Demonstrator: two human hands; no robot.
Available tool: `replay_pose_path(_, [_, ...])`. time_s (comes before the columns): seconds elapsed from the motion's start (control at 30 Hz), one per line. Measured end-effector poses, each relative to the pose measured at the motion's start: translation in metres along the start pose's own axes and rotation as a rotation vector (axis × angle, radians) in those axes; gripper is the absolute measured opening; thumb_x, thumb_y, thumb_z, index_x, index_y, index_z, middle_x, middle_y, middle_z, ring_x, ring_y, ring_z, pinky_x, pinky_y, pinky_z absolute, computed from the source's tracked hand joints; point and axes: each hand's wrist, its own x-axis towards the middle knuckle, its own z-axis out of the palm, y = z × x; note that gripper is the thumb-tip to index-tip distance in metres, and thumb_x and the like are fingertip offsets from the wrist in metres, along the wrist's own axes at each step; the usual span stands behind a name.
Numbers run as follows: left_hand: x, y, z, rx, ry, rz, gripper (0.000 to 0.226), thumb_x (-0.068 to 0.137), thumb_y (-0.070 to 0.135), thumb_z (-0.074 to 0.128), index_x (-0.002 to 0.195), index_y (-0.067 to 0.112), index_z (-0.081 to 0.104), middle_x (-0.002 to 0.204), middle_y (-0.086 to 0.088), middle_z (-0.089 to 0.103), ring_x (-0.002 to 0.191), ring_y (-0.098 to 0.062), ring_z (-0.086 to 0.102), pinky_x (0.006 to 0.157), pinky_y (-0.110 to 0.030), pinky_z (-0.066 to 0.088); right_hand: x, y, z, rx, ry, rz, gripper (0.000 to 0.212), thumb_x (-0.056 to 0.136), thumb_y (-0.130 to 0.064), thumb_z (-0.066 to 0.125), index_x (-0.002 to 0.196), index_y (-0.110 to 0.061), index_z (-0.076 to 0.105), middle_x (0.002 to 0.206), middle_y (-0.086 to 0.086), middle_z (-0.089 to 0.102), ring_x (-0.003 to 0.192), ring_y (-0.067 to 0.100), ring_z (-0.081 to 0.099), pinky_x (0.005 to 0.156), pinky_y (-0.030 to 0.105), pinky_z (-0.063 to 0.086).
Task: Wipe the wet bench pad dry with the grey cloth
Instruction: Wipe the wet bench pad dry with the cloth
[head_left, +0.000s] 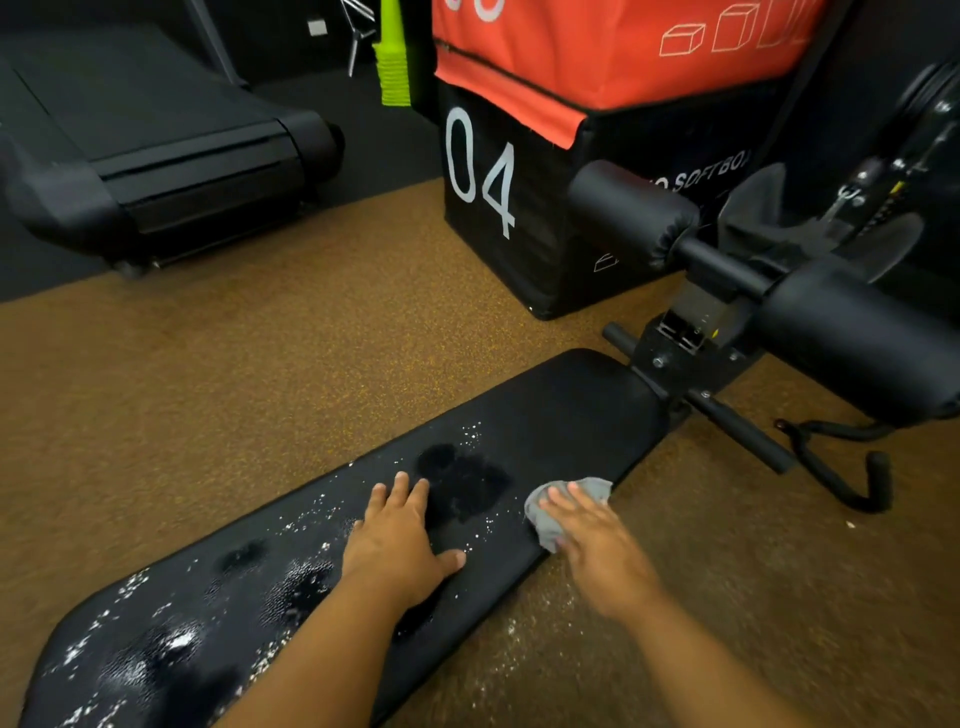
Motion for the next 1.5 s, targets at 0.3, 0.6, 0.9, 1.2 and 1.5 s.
replay_pose_path(0.3, [0.010, 0.007, 0.013, 0.036, -0.020, -0.075, 0.098, 0.081, 0.052, 0.065, 0.152, 0.021, 0.004, 0.160, 0.001, -0.004, 0.146, -0.024, -0.003, 0.116, -0.046, 0.020, 0.020, -0.035, 0.009, -0.069, -0.034, -0.003, 0.048, 0.100, -0.023, 0.035, 0.147, -0.022, 0.026, 0.157, -0.006, 0.019, 0.145, 0.013, 0.005, 0.113, 0.027, -0.008])
replay_pose_path(0.6, [0.016, 0.013, 0.017, 0.050, -0.016, -0.115, 0.095, 0.082, 0.044, 0.067, 0.151, 0.019, 0.006, 0.160, 0.000, -0.005, 0.146, -0.027, -0.004, 0.115, -0.050, 0.022, 0.093, -0.013, -0.023, 0.207, 0.196, 0.331, 0.046, 0.101, -0.027, 0.035, 0.145, -0.012, 0.033, 0.151, 0.008, 0.034, 0.141, 0.023, 0.025, 0.115, 0.036, 0.017])
replay_pose_path(0.9, [0.023, 0.012, 0.015, 0.057, -0.041, -0.109, 0.094, 0.077, 0.043, 0.073, 0.148, 0.020, 0.014, 0.160, -0.002, -0.001, 0.146, -0.030, 0.000, 0.112, -0.052, 0.028, 0.144, -0.026, 0.006, -0.235, -0.023, 0.082, 0.049, 0.101, -0.036, 0.029, 0.148, -0.029, 0.019, 0.158, -0.006, 0.017, 0.145, 0.019, 0.005, 0.117, 0.049, 0.006])
replay_pose_path(1.2, [0.027, 0.012, 0.014, 0.070, -0.018, -0.104, 0.091, 0.071, 0.044, 0.077, 0.142, 0.022, 0.025, 0.158, -0.001, 0.011, 0.144, -0.029, 0.010, 0.106, -0.051, 0.036, 0.154, -0.083, 0.024, -0.131, -0.187, -0.212, 0.047, 0.100, -0.023, 0.038, 0.146, -0.019, 0.028, 0.156, -0.001, 0.024, 0.145, 0.016, 0.011, 0.116, 0.035, 0.005])
replay_pose_path(1.5, [0.026, 0.012, 0.014, 0.065, -0.019, -0.100, 0.093, 0.071, 0.044, 0.077, 0.144, 0.022, 0.024, 0.158, -0.001, 0.009, 0.145, -0.030, 0.008, 0.106, -0.051, 0.036, 0.162, -0.069, 0.012, -0.259, -0.012, 0.039, 0.045, 0.099, -0.024, 0.040, 0.144, -0.017, 0.032, 0.154, 0.002, 0.027, 0.143, 0.024, 0.014, 0.113, 0.040, 0.018])
